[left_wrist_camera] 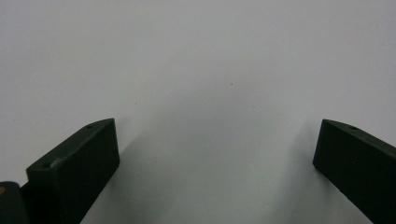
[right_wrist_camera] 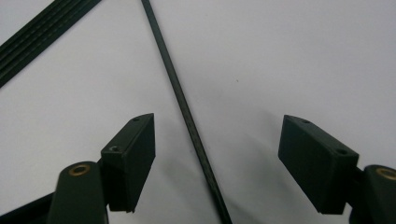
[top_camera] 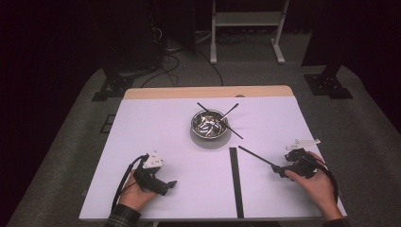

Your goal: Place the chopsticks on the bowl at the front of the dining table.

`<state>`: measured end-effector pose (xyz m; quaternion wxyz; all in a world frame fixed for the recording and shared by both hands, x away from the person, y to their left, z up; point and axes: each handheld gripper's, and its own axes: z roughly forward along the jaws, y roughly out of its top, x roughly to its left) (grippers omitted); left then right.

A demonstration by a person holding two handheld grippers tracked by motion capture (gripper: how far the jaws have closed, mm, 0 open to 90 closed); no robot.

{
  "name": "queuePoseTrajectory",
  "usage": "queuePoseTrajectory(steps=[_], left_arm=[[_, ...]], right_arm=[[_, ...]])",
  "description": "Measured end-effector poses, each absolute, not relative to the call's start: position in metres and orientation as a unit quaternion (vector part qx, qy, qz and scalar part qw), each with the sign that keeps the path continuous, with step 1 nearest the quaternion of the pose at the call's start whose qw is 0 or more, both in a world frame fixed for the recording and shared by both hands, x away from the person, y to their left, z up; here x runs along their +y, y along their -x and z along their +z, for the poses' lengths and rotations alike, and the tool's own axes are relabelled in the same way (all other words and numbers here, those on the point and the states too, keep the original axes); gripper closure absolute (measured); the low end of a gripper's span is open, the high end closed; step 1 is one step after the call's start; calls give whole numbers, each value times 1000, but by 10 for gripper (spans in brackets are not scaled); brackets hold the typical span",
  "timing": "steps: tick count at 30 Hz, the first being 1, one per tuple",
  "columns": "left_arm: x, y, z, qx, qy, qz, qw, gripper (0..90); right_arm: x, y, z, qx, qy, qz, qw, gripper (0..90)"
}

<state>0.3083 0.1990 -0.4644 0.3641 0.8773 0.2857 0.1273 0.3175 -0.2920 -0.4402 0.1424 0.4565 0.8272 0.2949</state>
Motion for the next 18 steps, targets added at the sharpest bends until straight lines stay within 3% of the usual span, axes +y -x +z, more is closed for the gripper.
queuePoseTrajectory(steps=[18], left_arm=[[199, -308, -464, 286, -877, 127, 364, 0]], right_arm=[[-274, -332, -441, 839, -435, 301, 133, 258]])
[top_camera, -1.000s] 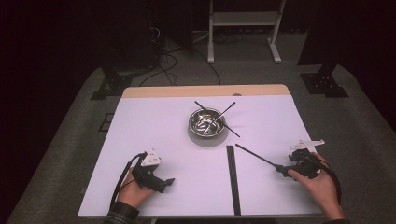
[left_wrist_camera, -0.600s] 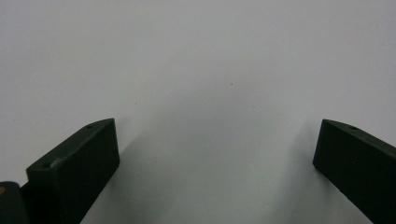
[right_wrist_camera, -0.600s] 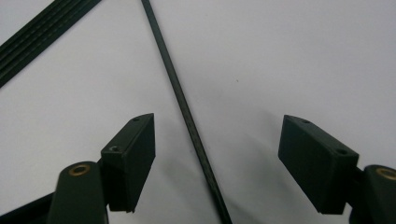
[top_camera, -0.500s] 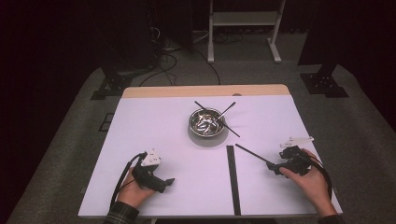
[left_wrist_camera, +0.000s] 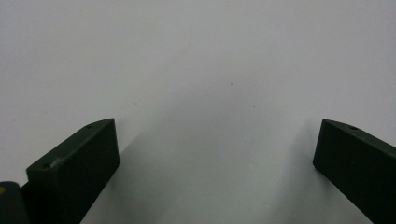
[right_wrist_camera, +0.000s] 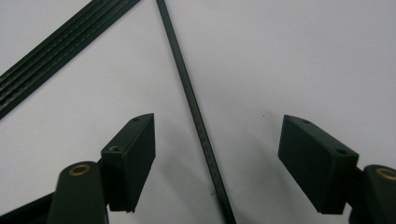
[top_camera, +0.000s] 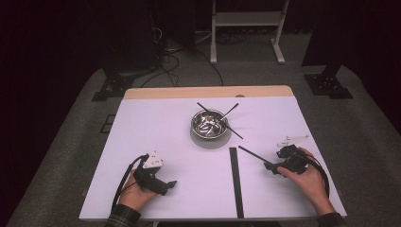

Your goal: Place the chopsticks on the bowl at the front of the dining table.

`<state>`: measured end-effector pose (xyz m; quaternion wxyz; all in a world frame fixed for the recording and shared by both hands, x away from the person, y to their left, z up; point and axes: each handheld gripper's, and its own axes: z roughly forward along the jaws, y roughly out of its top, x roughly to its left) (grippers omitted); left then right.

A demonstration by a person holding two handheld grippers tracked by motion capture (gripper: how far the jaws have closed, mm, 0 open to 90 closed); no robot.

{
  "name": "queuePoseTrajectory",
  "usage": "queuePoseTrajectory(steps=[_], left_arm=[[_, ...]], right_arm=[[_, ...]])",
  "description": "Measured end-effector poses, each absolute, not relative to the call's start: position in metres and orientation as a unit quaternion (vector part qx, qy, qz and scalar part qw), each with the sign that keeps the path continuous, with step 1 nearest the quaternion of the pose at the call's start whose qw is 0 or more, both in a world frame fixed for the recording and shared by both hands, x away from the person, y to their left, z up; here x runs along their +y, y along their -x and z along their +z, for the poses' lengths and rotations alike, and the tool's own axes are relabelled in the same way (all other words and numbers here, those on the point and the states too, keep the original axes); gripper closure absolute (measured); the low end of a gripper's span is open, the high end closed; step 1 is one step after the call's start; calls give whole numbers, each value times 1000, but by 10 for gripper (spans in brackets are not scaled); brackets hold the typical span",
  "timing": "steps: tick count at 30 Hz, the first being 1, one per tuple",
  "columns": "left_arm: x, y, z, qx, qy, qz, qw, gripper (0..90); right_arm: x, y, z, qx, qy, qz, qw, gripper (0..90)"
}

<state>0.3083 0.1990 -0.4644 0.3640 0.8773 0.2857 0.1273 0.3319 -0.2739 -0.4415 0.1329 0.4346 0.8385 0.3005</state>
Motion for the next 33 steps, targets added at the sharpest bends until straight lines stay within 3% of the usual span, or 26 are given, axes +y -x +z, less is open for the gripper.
queuePoseTrajectory(steps=[25, 33], left_arm=[[199, -308, -464, 286, -877, 127, 364, 0], [199, -308, -464, 286, -877, 127, 364, 0]], right_arm=[[-258, -344, -448, 857, -402, 297, 125, 259], [-256, -342, -450, 864, -389, 293, 131, 217]])
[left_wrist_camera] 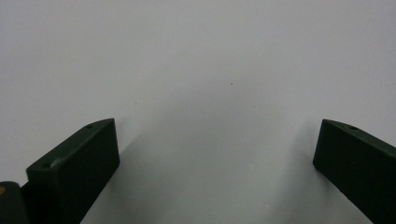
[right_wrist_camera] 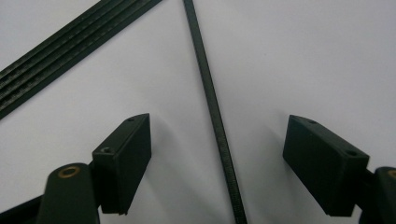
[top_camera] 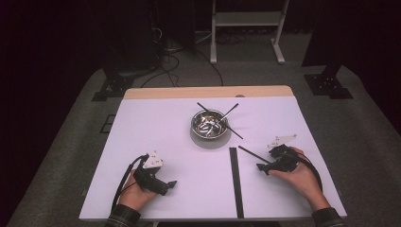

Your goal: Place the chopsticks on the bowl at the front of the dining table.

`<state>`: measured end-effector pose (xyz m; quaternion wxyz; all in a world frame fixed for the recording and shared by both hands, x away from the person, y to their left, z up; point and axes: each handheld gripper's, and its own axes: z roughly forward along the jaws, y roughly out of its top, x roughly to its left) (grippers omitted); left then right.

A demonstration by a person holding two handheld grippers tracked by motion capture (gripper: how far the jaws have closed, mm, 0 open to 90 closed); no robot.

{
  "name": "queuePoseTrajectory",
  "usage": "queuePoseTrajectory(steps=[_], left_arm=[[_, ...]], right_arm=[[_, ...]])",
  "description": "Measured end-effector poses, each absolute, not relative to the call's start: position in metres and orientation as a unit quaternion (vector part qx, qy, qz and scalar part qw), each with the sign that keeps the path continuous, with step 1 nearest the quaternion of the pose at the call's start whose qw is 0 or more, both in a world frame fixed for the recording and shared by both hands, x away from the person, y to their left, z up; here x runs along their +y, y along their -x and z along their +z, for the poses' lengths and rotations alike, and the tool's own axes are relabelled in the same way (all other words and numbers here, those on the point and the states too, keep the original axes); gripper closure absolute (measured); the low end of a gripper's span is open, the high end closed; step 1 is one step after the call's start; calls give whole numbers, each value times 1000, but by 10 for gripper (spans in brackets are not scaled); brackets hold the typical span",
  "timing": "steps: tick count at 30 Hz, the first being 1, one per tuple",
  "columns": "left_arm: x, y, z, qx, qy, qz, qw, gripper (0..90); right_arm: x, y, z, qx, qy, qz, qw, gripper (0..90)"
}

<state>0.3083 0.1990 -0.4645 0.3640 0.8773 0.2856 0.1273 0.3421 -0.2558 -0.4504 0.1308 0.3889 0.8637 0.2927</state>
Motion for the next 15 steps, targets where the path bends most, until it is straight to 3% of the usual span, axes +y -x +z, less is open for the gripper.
queuePoseTrajectory(steps=[5, 9, 15], left_arm=[[199, -308, -464, 286, -877, 127, 364, 0], [199, -308, -464, 286, -877, 127, 364, 0], [199, -308, -464, 286, -877, 127, 364, 0]], right_arm=[[-256, -342, -449, 864, -389, 292, 131, 258], [-257, -340, -447, 867, -381, 295, 130, 426], [-256, -339, -445, 869, -376, 295, 126, 558]])
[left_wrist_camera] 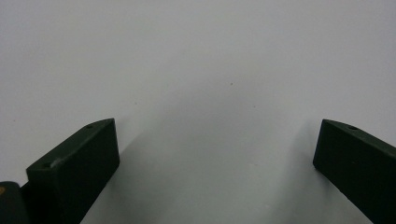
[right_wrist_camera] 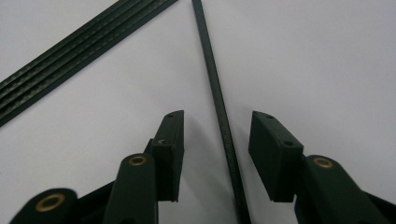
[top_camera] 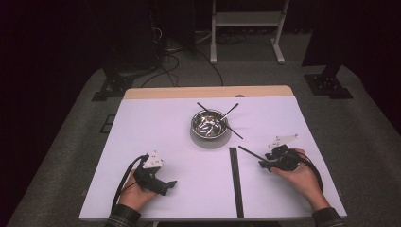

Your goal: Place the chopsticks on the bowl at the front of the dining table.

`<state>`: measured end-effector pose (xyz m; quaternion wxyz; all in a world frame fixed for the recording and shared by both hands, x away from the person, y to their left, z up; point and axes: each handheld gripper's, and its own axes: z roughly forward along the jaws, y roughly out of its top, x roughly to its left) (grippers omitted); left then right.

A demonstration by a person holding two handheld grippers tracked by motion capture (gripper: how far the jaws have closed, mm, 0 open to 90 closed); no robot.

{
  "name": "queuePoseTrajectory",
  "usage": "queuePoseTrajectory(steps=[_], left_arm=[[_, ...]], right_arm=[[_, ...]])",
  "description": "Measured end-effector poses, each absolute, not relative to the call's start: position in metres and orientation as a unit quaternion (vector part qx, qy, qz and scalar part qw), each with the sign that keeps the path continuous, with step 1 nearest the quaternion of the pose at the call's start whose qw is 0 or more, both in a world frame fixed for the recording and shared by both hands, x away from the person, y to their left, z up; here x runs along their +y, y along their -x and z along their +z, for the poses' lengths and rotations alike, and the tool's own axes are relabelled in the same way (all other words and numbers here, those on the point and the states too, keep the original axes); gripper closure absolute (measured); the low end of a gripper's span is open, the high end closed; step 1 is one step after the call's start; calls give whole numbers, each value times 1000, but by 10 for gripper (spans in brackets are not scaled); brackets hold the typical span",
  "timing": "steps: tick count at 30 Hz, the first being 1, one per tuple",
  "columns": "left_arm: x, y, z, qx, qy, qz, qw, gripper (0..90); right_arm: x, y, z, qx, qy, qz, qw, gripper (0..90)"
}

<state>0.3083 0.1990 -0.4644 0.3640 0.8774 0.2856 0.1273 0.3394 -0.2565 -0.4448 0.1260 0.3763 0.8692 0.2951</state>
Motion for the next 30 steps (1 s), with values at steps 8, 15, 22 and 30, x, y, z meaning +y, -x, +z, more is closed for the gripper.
queuePoseTrajectory(steps=[8, 15, 22, 30], left_arm=[[199, -308, -464, 286, -877, 127, 364, 0], [199, -308, -464, 286, -877, 127, 364, 0], [199, -308, -464, 286, -877, 127, 364, 0], [199, -308, -464, 286, -877, 127, 364, 0]], right_arm=[[-257, -342, -444, 871, -371, 298, 121, 697], [-259, -344, -444, 870, -373, 299, 119, 778], [-259, -344, -444, 871, -371, 300, 118, 819], [-259, -344, -443, 871, -373, 299, 114, 835]])
